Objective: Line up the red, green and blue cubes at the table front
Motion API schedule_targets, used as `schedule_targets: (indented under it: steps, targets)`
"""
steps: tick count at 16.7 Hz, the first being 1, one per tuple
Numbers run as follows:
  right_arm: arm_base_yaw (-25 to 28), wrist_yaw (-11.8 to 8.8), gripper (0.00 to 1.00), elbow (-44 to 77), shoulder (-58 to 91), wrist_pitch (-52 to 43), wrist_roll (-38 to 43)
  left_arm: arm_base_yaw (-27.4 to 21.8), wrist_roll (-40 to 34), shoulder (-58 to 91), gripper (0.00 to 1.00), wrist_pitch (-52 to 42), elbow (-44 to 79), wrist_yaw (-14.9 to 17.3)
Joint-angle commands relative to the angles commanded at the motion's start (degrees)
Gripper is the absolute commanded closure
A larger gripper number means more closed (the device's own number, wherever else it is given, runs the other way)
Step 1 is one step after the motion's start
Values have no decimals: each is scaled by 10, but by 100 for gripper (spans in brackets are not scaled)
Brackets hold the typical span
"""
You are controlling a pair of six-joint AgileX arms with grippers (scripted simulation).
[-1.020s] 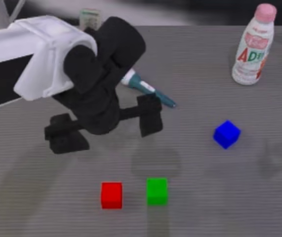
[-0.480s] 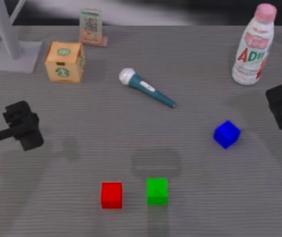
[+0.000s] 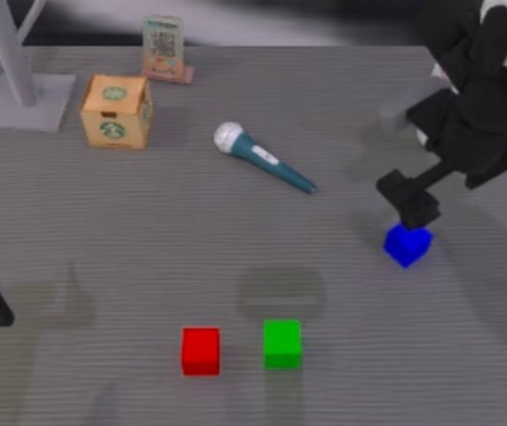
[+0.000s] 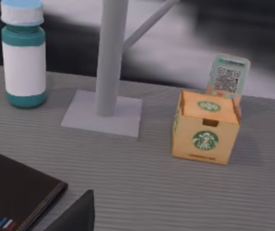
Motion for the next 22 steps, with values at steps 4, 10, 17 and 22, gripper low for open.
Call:
schedule_targets:
  steps: [4, 10, 17, 22]
  targets:
    - [16, 1, 0, 79, 88, -42, -12, 30, 66, -78, 0, 52, -53, 6]
    - [15, 1, 0, 91, 100, -47, -14, 34, 76, -89, 0, 60, -60, 7]
    - [18, 2, 0, 26, 146, 69, -13, 34, 76, -89, 0, 60, -60, 7]
    - [19, 2, 0, 5, 164, 103, -13, 34, 76, -89, 0, 60, -60, 7]
